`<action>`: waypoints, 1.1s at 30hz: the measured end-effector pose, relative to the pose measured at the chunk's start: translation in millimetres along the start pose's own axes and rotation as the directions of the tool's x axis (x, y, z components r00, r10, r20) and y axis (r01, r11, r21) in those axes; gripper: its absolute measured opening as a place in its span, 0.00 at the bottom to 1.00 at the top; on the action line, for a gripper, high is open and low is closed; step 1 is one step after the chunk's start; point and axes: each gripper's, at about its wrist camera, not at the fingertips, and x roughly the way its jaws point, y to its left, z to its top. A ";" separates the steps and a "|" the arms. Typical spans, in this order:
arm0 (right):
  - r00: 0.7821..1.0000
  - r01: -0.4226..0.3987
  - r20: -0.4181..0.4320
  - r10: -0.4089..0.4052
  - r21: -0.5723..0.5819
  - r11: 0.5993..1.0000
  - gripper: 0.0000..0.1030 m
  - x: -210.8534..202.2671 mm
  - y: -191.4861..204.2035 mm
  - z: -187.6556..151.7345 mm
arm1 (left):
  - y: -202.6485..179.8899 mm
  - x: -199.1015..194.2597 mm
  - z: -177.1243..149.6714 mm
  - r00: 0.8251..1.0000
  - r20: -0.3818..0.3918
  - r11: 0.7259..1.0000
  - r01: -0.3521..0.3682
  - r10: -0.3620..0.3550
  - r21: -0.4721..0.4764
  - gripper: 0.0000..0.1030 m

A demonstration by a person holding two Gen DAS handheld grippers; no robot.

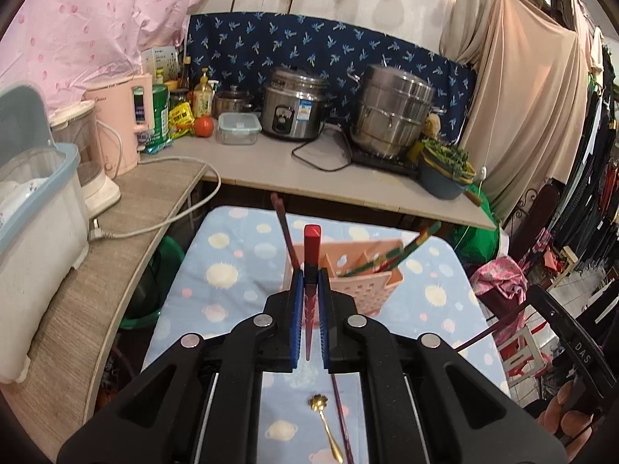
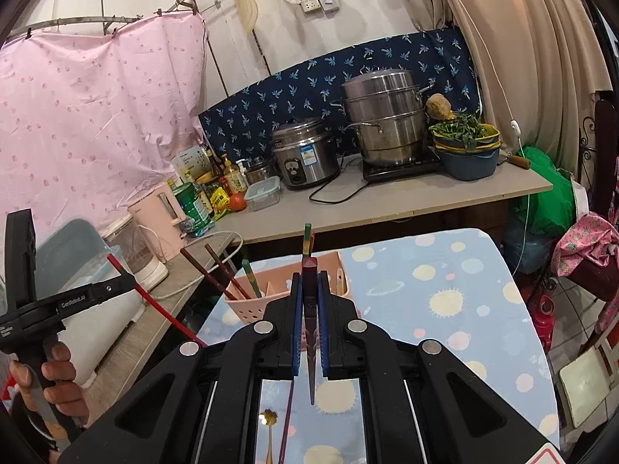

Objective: Organize utensils
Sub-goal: 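Lift both held chopsticks and carry them over the pink basket, then lower the chopsticks into the pink basket and open both grippers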

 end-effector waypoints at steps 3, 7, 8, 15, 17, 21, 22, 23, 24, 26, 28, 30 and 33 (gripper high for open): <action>1.000 -0.005 0.026 0.005 -0.004 1.000 0.06 4.0 3.7 16.3 | -3.2 -2.4 17.9 0.999 0.037 1.000 0.009 -0.009 -0.001 0.07; 0.998 -0.020 0.055 0.020 0.003 1.000 0.06 14.2 8.0 39.8 | -8.6 -2.2 41.7 0.996 0.084 1.000 0.005 -0.006 0.004 0.07; 0.998 -0.022 0.062 0.022 0.004 1.000 0.06 16.2 8.6 44.7 | -9.5 -1.6 47.8 0.996 0.094 1.000 0.004 -0.005 0.005 0.07; 0.993 -0.031 0.114 0.031 0.000 1.000 0.06 34.3 20.2 76.2 | -15.5 7.1 79.9 0.989 0.150 1.000 -0.006 0.004 0.010 0.07; 0.992 -0.033 0.121 0.033 -0.005 0.999 0.06 40.8 22.8 83.4 | -17.0 10.6 85.7 0.987 0.161 1.000 -0.012 0.009 0.014 0.07; 0.992 -0.027 0.126 0.028 -0.015 1.000 0.06 57.8 27.7 92.6 | -18.6 20.5 92.8 0.986 0.167 1.000 -0.013 0.009 0.019 0.07; 0.992 -0.026 0.125 0.027 -0.017 1.000 0.06 61.7 28.4 93.4 | -18.9 22.8 92.9 0.986 0.166 1.000 -0.013 0.010 0.020 0.07; 0.992 -0.024 0.122 0.027 -0.019 1.000 0.06 65.6 28.9 92.7 | -19.2 26.7 92.7 0.986 0.164 1.000 -0.014 0.010 0.022 0.07; 0.993 -0.022 0.119 0.025 -0.023 0.999 0.06 70.9 29.2 92.4 | -18.7 29.3 92.8 0.987 0.162 1.000 -0.017 0.013 0.024 0.07; 0.994 -0.019 0.106 0.021 -0.025 1.000 0.06 79.8 28.2 90.6 | -17.7 36.7 90.6 0.988 0.153 1.000 -0.020 0.016 0.024 0.07; 0.996 -0.016 0.089 0.018 -0.022 1.000 0.06 88.2 26.0 87.0 | -15.8 44.4 88.3 0.990 0.140 1.000 -0.022 0.019 0.022 0.07; 0.997 -0.014 0.075 0.015 -0.023 1.000 0.06 95.2 25.6 83.5 | -13.6 50.9 86.2 0.991 0.129 0.999 -0.025 0.022 0.021 0.07; 0.999 -0.011 0.050 0.012 -0.022 1.000 0.06 104.7 24.1 77.0 | -10.4 60.3 81.5 0.993 0.113 0.999 -0.031 0.029 0.018 0.07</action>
